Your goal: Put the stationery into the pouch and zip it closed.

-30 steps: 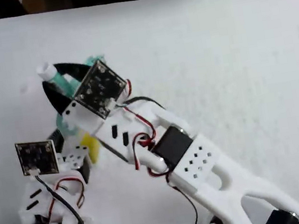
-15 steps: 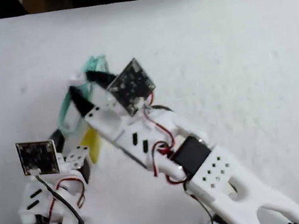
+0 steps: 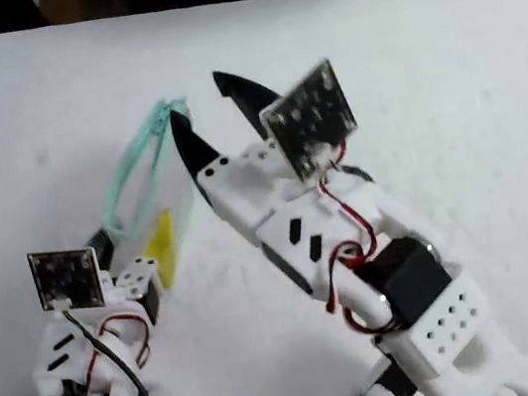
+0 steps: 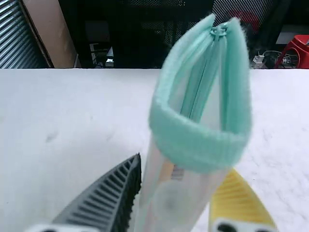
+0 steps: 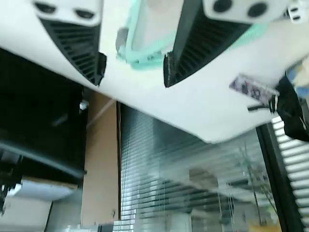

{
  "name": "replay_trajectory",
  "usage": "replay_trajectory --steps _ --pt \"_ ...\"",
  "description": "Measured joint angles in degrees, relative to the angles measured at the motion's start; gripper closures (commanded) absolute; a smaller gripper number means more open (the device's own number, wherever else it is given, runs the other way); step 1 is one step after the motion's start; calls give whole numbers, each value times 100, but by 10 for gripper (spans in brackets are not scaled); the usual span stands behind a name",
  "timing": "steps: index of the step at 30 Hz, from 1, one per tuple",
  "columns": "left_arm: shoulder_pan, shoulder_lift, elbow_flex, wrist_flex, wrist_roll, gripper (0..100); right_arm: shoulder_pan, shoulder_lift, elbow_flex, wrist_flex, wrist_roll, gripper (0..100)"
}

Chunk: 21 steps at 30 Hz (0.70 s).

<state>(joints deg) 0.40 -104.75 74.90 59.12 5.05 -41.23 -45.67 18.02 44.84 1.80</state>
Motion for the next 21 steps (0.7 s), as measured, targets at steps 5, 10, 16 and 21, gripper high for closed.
replay_trajectory --steps 5,10,16,21 --pt "0 0 0 0 0 769 -9 1002 -1380 1521 0 819" --pt "0 0 0 0 0 769 0 1996 -2769 3024 -246 817" --pt "0 0 0 0 0 770 0 2629 -3534 3815 -949 659" --pt "0 0 0 0 0 770 -149 2646 -3587 3895 -967 666"
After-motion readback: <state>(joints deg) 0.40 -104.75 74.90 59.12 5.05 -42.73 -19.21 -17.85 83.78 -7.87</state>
